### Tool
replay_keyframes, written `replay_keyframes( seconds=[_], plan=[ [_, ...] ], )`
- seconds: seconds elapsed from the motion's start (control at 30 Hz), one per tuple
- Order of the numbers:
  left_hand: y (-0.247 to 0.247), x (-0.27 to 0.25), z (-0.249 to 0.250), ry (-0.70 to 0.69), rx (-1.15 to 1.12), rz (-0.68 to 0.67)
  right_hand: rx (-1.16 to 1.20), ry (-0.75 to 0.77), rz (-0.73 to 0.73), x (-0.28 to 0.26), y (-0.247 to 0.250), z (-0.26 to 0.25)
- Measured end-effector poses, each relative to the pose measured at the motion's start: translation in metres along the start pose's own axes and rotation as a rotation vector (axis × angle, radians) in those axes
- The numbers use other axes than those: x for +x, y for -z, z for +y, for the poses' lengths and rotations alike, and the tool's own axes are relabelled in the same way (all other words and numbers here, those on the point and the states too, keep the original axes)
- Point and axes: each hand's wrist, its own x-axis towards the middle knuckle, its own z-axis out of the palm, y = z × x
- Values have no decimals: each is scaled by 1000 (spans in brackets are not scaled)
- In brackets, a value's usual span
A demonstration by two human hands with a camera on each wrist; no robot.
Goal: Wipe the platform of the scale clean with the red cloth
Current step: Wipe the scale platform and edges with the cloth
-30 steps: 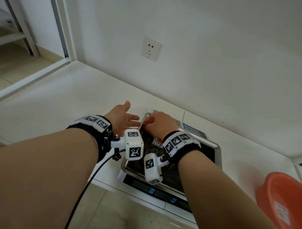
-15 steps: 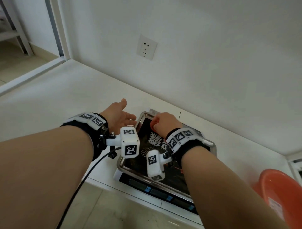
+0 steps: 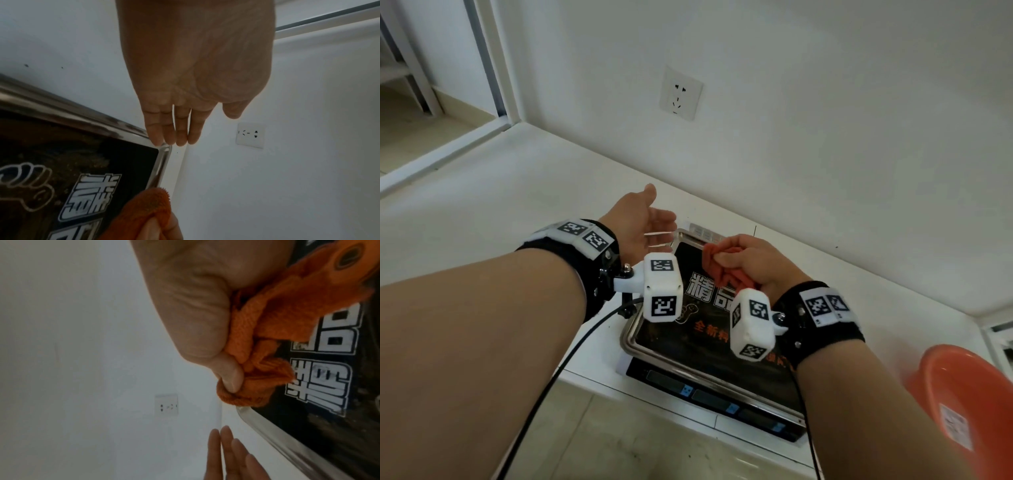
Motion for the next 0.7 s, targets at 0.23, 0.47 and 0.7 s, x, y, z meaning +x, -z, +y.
replay_keyframes(
  seconds=[0.23,0.47,0.7],
  plan=[
    [-7,-3,1,56,17,-64,-116,22,139,18,5,12],
    [4,4,-2,50,194,34,-556,60,231,31,-13,8],
    [-5,-5,-7,143,165,-26,-859,95,35,16,-45,6]
  ],
)
